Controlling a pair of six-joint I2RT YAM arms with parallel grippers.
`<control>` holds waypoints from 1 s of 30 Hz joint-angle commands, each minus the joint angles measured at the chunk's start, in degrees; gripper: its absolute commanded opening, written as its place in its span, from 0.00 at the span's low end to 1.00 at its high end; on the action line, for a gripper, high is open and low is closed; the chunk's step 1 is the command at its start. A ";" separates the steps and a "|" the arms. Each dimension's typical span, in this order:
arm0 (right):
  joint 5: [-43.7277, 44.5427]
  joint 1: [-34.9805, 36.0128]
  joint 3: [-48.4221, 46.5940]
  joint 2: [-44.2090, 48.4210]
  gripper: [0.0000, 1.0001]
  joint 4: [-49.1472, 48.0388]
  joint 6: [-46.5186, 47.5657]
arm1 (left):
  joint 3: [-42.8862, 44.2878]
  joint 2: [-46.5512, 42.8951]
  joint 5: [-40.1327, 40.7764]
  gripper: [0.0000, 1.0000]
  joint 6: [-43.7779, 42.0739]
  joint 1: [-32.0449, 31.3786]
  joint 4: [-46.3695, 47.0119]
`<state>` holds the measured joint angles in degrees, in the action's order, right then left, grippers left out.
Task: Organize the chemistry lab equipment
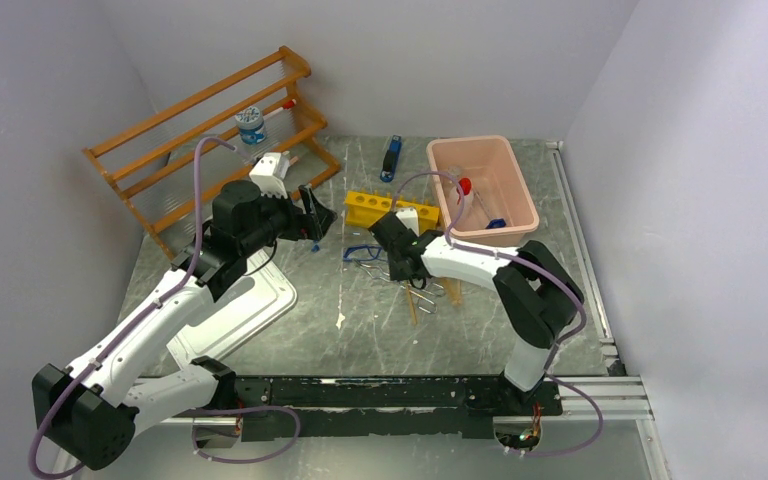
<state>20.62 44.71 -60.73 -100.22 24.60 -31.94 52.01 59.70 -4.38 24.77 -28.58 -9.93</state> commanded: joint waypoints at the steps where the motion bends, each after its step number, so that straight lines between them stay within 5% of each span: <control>1: 3.07 0.17 -0.21 -1.42 0.31 -1.54 -0.77 | 1.52 0.14 -1.82 0.93 -0.21 0.39 2.11; 12: -0.45 -1.99 1.73 -2.99 0.24 -4.26 1.40 | 0.84 -0.15 -1.08 0.93 -0.15 0.39 1.99; 18: -1.09 -2.82 1.68 -0.55 0.01 -3.50 1.61 | 0.62 -0.55 -0.80 0.93 -0.17 0.37 1.80; 30: 1.87 -2.85 -2.56 17.87 0.00 1.90 6.30 | -0.15 -1.50 0.62 0.93 0.54 0.37 1.07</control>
<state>21.39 42.13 -60.69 -87.94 25.26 -28.73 52.01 59.46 -4.54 24.91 -28.58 -9.72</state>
